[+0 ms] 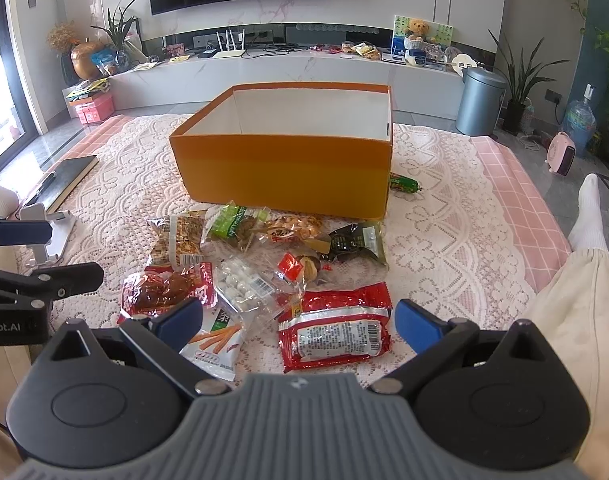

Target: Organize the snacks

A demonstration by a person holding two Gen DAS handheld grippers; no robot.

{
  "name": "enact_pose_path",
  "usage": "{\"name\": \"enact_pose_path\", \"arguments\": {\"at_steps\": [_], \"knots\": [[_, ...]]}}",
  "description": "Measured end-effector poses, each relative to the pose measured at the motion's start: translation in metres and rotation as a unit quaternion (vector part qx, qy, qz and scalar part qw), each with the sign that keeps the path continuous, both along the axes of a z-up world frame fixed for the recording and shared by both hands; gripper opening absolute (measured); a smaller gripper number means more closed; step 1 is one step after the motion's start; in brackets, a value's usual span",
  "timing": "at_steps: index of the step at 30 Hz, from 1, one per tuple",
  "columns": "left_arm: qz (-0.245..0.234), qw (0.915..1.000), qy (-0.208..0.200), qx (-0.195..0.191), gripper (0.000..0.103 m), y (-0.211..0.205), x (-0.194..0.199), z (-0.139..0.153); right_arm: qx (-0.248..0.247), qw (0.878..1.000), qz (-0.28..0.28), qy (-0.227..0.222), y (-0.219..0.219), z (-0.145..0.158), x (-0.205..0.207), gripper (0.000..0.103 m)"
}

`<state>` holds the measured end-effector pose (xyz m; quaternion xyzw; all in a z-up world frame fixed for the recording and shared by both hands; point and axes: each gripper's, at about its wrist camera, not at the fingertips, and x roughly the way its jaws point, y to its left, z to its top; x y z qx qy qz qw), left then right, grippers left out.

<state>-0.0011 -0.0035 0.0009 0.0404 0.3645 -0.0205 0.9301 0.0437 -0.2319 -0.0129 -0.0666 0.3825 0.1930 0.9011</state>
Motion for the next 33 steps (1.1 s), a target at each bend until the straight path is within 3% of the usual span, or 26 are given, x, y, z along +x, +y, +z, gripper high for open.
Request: {"name": "enact_pose_path", "arguments": {"at_steps": [33], "knots": [[-0.006,1.0000,0.003,-0.001,0.095,-0.0052,0.0006,0.0016,0.003,1.000,-0.008,0.007,-0.0048,0.0004,0.0006,0.099]]}}
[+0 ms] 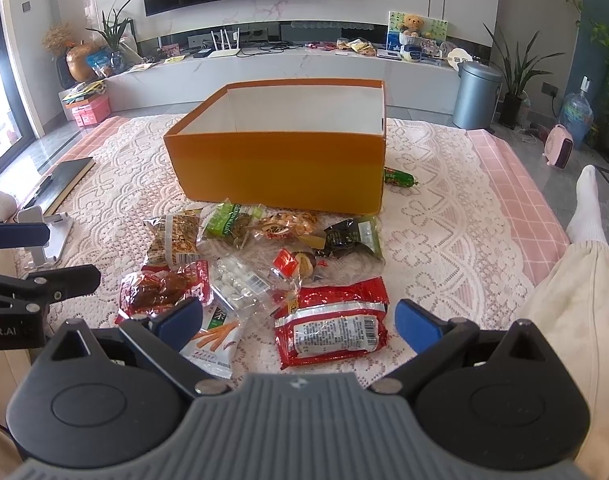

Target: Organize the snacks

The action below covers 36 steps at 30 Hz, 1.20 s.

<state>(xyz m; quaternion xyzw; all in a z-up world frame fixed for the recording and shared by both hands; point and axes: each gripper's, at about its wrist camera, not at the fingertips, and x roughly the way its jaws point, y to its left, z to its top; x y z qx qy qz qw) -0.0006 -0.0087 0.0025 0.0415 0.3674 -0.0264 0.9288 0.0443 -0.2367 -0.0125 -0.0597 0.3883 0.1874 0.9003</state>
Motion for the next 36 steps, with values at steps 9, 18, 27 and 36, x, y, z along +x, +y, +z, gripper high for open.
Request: {"name": "enact_pose_path", "arguments": {"at_steps": [9,18,27,36], "knots": [[-0.003,1.0000,0.003,-0.001,0.095,0.000,0.000,-0.002,0.002,1.000,-0.004,0.004,-0.003,-0.002,0.000,0.099],[-0.005,1.0000,0.005,0.001,0.095,-0.001,0.000,-0.004,0.006,1.000,-0.009,0.004,-0.007,-0.002,0.000,0.099],[-0.005,1.0000,0.005,-0.002,0.095,-0.001,0.000,-0.004,0.009,1.000,-0.006,0.001,-0.009,-0.002,0.000,0.099],[-0.018,0.9991,0.025,-0.028,0.066,0.010,0.006,-0.010,0.027,1.000,-0.002,-0.001,-0.013,-0.007,0.003,0.085]]}}
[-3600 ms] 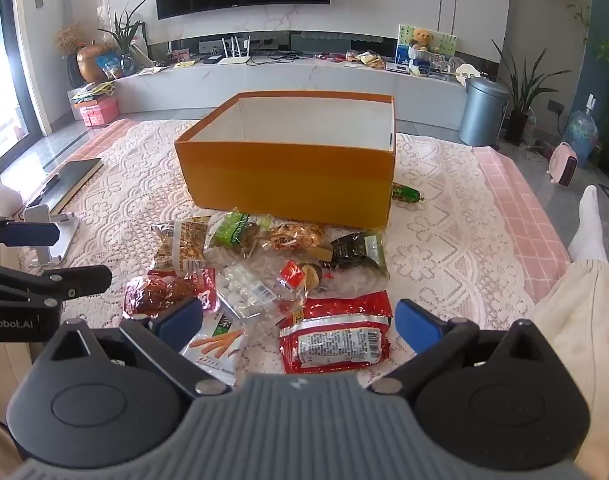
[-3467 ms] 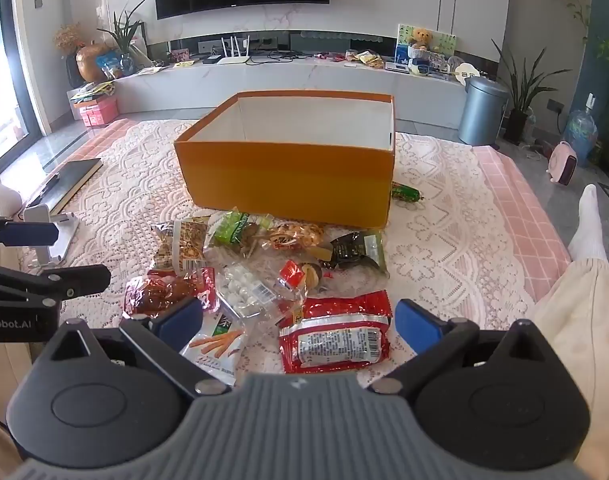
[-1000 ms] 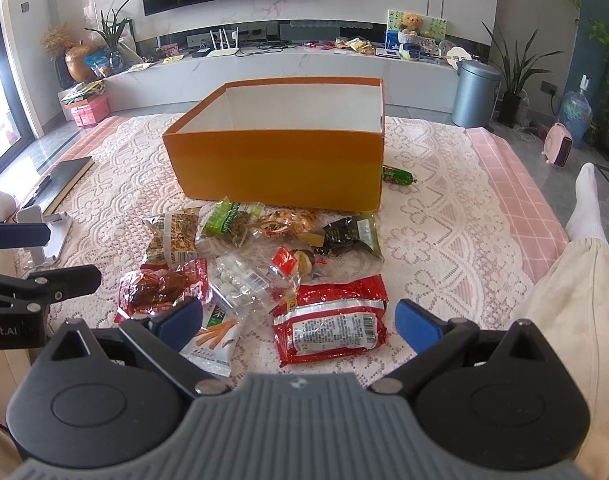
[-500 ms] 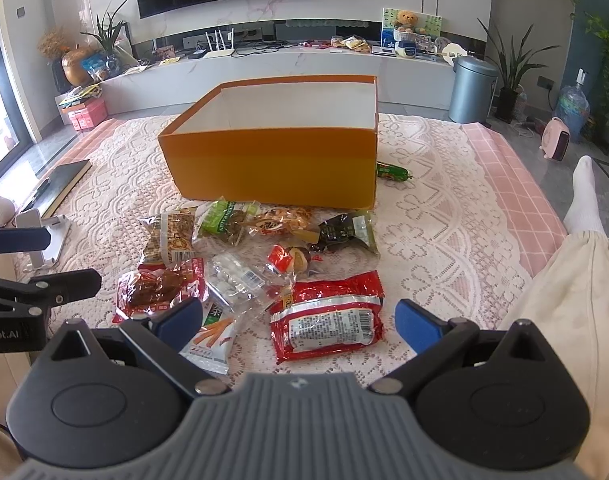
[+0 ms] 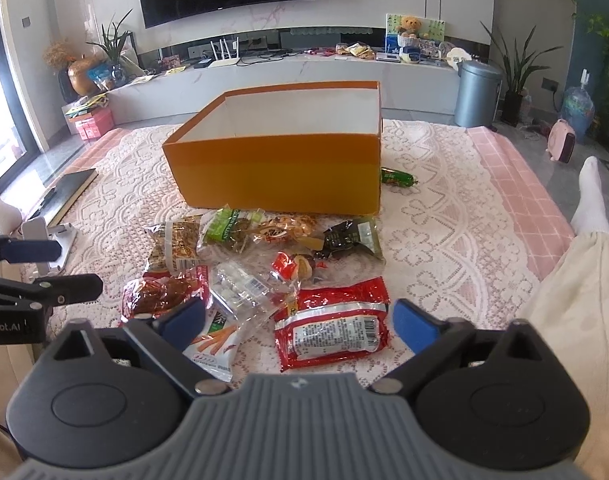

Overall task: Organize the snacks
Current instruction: 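Grasp the red-and-silver bag with the right tool while the left tool grasps the braised-meat pack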

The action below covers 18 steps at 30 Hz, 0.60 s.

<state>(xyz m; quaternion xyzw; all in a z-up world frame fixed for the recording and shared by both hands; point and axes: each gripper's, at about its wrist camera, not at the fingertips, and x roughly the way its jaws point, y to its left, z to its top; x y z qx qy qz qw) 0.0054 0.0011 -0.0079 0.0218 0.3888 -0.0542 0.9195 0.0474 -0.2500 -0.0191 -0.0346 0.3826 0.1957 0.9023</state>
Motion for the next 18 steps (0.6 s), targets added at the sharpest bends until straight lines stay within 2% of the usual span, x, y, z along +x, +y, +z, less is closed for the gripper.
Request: {"name": "enact_pose_path", "arguments": {"at_steps": [1,4,5,7,8,11,18], "knots": [[-0.005,1.0000,0.005,-0.003,0.057,0.001,0.001,-0.002,0.000,1.000,0.001,0.002,0.000,-0.002,0.001,0.079],[-0.007,0.9999,0.014,0.000,0.056,0.000,0.007,-0.008,0.001,1.000,0.005,0.009,0.000,-0.008,0.006,0.071],[-0.006,0.9999,0.015,0.002,0.059,0.000,0.009,-0.010,0.003,1.000,0.004,0.011,0.000,-0.011,0.008,0.071],[-0.013,0.9996,0.020,0.011,0.081,-0.001,0.015,-0.015,0.006,1.000,0.002,0.021,0.001,-0.016,0.014,0.071],[-0.018,0.9995,0.022,0.015,0.082,-0.002,0.017,-0.017,0.009,1.000,0.000,0.026,0.001,-0.019,0.017,0.071],[-0.032,0.9988,0.035,0.016,0.083,-0.002,0.026,-0.024,0.014,0.999,-0.007,0.042,0.000,-0.028,0.028,0.073],[-0.053,0.9968,0.056,0.020,0.085,0.004,0.049,-0.048,0.003,0.995,-0.040,0.093,-0.007,-0.058,0.055,0.089]]}}
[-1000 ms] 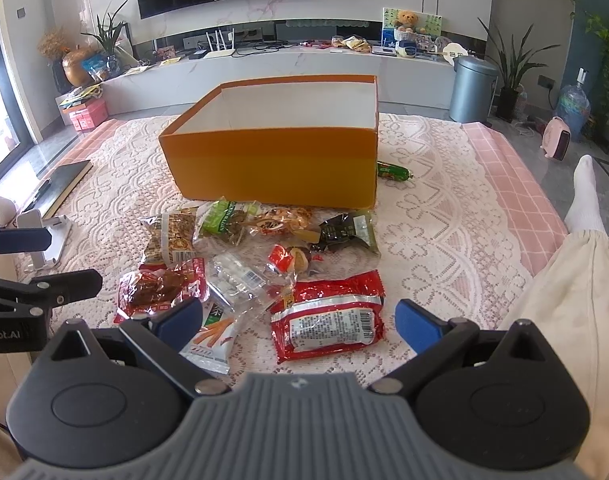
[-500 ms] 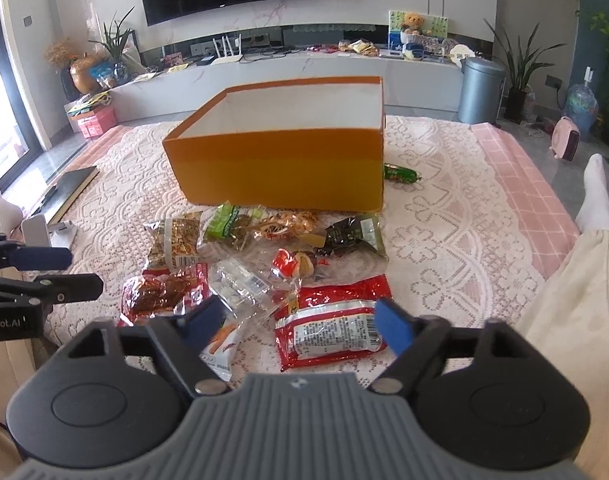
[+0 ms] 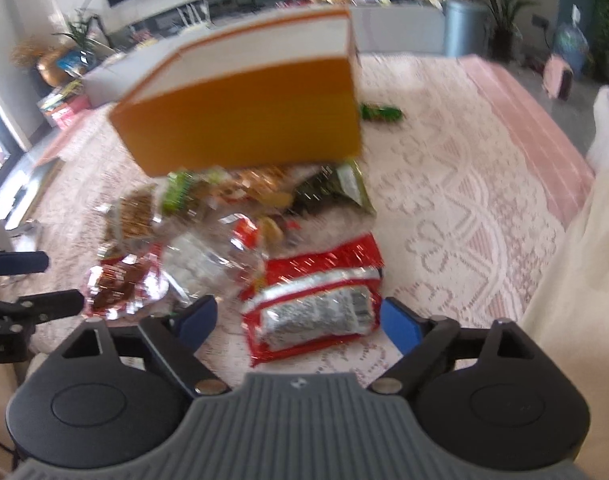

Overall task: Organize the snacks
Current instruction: 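Grasp the red-and-silver bag with the right tool while the left tool grasps the braised-meat pack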

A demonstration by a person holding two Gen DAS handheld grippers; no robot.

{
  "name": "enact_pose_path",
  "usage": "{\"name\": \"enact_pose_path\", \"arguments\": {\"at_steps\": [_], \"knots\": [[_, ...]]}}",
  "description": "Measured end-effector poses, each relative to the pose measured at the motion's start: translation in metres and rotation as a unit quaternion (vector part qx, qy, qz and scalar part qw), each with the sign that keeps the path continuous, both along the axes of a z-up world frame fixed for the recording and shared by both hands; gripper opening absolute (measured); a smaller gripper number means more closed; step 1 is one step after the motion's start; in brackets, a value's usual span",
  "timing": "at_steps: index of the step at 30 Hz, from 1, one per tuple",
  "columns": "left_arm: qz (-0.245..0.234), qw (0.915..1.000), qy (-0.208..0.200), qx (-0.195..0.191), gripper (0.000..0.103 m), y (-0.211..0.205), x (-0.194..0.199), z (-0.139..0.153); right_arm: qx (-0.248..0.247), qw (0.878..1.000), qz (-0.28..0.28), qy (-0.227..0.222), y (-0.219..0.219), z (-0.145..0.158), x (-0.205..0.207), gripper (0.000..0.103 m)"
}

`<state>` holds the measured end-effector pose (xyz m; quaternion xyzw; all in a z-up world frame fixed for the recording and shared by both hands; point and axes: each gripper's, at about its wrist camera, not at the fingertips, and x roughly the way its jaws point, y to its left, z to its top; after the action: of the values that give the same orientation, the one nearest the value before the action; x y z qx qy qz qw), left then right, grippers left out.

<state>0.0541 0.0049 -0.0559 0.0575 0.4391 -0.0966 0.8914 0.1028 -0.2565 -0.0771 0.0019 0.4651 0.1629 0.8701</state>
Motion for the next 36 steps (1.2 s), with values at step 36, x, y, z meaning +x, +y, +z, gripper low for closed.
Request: {"name": "enact_pose_path", "arguments": {"at_steps": [36], "knots": [[-0.062,0.9954,0.073,0.011,0.087,0.011,0.047,-0.073,-0.056,0.996,0.068,-0.006,0.026,-0.073,0.040,0.100]]}}
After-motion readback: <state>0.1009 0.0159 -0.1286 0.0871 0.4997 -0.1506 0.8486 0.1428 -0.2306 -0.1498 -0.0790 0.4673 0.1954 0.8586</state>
